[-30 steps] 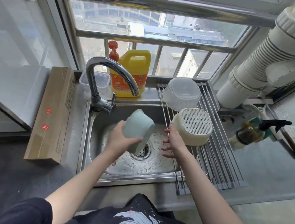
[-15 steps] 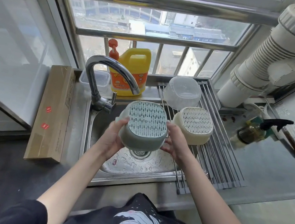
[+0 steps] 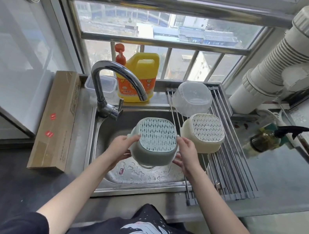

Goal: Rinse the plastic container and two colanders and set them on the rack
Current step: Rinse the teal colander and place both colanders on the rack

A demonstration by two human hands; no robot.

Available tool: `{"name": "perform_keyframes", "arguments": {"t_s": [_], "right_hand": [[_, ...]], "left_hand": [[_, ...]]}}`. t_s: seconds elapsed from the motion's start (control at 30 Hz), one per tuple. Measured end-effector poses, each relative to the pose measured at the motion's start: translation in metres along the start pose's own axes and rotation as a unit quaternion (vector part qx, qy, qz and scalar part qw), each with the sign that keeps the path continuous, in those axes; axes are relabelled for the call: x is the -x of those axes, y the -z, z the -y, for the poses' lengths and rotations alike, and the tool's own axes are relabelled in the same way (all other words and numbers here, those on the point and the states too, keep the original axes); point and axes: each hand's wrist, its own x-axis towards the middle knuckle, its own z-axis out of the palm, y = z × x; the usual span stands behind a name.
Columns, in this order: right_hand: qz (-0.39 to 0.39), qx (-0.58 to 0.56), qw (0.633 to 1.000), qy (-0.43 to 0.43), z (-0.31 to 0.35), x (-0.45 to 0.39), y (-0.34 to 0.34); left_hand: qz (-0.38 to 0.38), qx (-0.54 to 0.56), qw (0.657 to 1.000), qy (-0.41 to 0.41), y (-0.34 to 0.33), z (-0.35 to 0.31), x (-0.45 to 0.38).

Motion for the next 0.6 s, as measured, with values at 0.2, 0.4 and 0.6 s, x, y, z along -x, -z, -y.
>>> {"name": "perform_keyframes", "arguments": {"t_s": [0.2, 0.4, 0.6], "right_hand": [[-0.013, 0.042, 0.999, 0.011, -0.008, 0.006, 0.01], [-0.065, 0.134, 0.982, 0.119, -0.019, 0.038, 0.033], [-0.13, 0.193, 0.962, 0.143, -0.027, 0.052, 0.08]], "left_hand": [[0.031, -0.099, 0.994, 0.03, 0.0, 0.013, 0.004], [0.122, -0.208, 0.97, 0.025, -0.031, 0.011, 0.01], [0.174, -0.229, 0.957, 0.046, -0.08, 0.008, 0.015]]}}
